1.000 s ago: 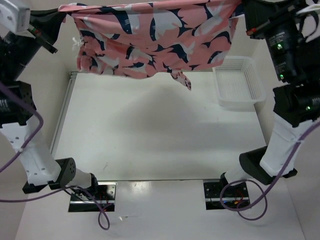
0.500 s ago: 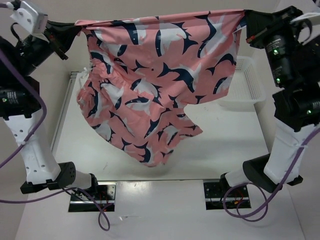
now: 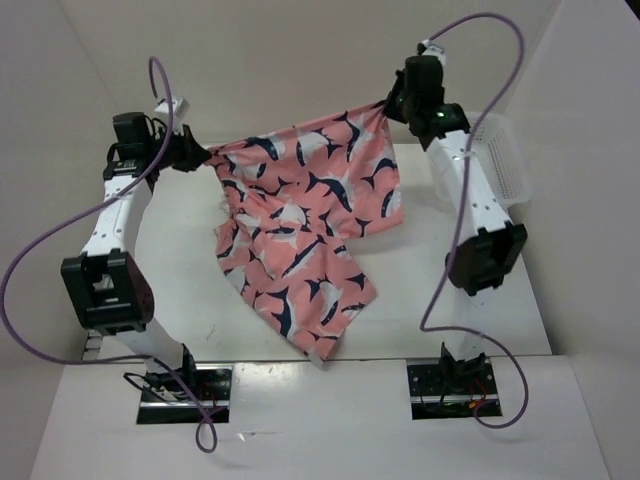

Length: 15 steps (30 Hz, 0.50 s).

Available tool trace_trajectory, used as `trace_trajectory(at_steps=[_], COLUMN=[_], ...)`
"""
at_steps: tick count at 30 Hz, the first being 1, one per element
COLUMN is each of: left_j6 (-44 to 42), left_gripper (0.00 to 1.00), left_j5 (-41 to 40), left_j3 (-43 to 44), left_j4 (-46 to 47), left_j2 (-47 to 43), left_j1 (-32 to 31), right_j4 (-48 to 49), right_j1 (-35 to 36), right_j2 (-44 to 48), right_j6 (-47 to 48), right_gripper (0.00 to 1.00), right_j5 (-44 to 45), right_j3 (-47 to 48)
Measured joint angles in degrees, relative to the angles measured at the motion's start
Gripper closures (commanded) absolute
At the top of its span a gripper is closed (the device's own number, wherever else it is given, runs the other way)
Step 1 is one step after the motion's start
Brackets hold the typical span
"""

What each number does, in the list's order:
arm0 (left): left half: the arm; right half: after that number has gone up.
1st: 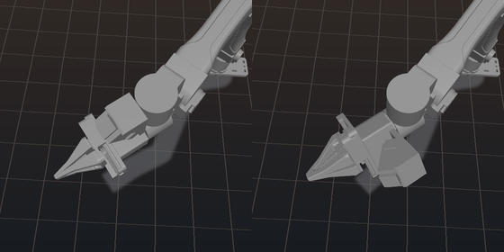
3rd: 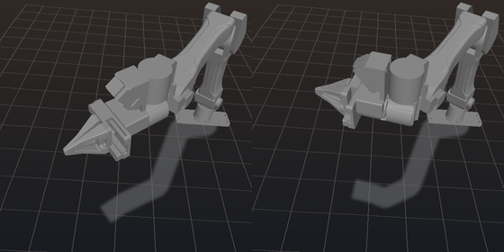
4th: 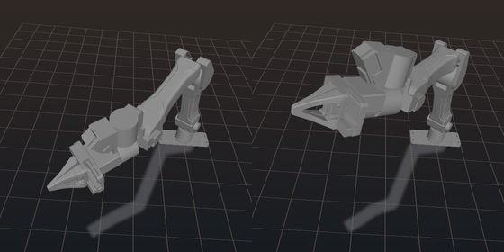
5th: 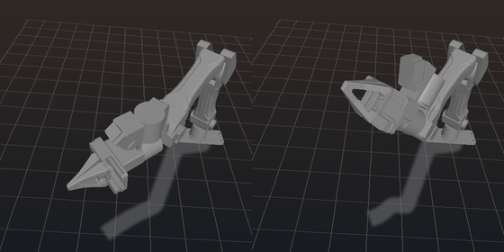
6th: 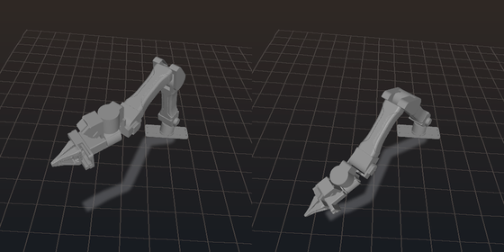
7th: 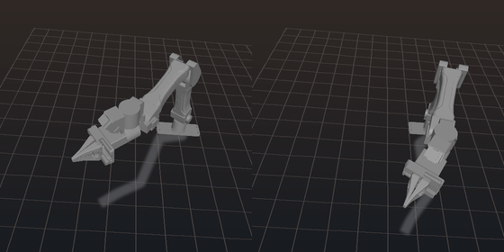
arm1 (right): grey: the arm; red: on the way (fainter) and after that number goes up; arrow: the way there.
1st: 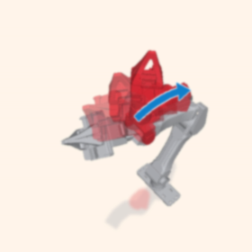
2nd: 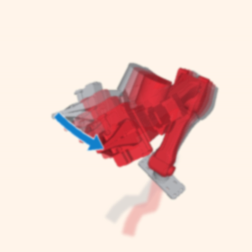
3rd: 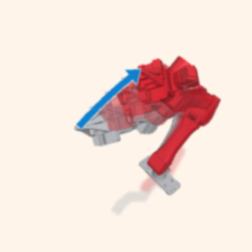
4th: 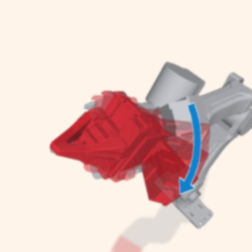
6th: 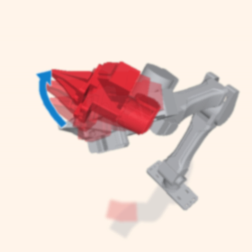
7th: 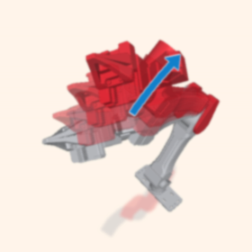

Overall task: Fold and stack the shorts
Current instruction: Fold the shorts

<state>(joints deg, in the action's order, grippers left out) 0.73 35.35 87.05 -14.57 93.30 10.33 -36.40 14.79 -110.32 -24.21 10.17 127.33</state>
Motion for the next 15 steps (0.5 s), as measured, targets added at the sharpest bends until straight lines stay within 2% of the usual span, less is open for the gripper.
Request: trace_trajectory(at_steps=[2,4,9,12,15], left_j6=[0.00,0.04,0.15,0.15,0.13], left_gripper=[1.00,1.00,1.00,1.00,1.00], left_j5=[-1.07,-1.68,-2.47,-2.71,-2.75], left_j3=[-0.68,-0.31,5.49,9.16,10.47], left_j4=[0.70,2.19,6.05,8.85,10.21], left_j2=[4.00,6.56,10.97,13.38,15.26], left_j1=[-0.07,-0.07,-0.09,-0.15,-0.46], right_j4=[-0.55,-2.23,-8.39,-12.02,-16.13], right_j1=[0.04,0.04,0.00,-0.26,0.11], right_j2=[-5.97,-12.52,-29.09,-32.26,-32.87], right_j6=[-0.37,-0.39,-0.44,-1.42,-1.95], right_gripper=[1.00,1.00,1.00,1.00,1.00], right_j5=[0.96,1.55,1.07,0.13,1.09], right_j3=[1.49,7.63,36.79,45.77,49.51])
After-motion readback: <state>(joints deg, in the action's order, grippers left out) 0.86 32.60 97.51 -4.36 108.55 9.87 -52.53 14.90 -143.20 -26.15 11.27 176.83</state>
